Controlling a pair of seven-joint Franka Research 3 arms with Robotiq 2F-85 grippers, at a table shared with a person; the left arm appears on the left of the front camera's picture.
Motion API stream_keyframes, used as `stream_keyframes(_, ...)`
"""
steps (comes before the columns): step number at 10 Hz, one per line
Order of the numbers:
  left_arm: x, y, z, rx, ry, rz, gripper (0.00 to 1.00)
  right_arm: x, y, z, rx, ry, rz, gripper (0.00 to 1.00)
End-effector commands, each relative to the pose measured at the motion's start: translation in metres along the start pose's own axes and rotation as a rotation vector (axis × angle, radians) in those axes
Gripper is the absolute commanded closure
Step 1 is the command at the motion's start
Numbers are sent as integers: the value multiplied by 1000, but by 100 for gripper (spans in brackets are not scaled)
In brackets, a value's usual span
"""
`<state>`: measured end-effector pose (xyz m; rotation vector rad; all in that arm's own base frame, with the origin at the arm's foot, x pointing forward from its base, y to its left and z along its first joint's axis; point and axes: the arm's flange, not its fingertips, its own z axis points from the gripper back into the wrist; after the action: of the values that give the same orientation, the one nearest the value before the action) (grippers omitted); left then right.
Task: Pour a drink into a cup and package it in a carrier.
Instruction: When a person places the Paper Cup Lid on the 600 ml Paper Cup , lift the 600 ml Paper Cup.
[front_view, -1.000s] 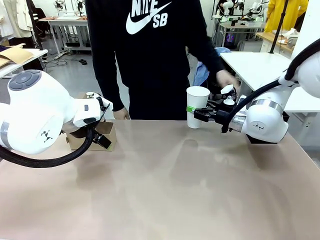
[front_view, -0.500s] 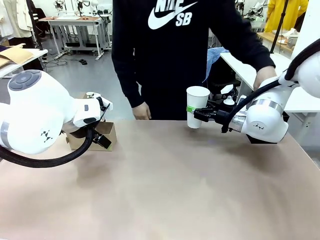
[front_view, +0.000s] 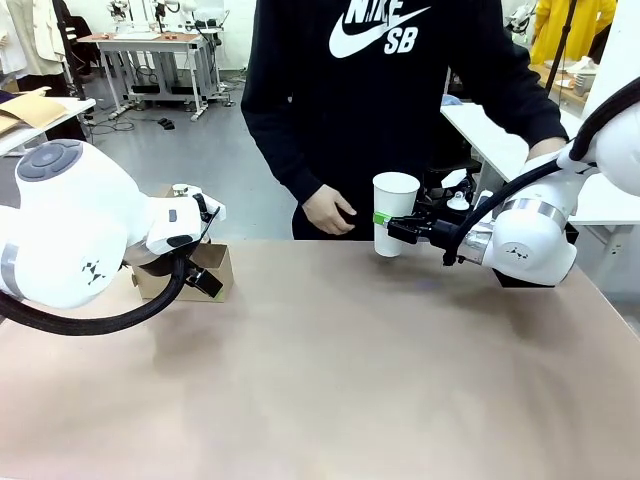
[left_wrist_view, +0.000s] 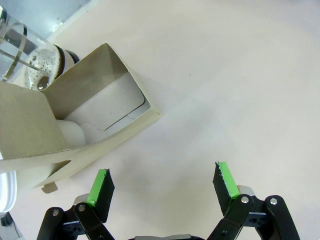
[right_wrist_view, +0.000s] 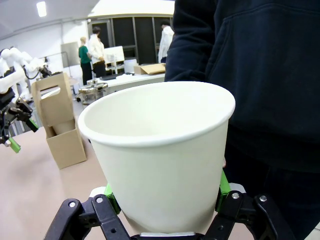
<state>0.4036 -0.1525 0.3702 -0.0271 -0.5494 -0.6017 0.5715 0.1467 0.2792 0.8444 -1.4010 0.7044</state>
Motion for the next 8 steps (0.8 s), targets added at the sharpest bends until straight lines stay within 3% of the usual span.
stream_keyframes(1, 0, 1, 0, -1, -1, 2, 0, 5, 3, 0, 2, -2, -4, 19)
stream_keyframes(8, 0, 1, 0, -1, -1, 2, 0, 5, 3, 0, 2, -2, -4, 19)
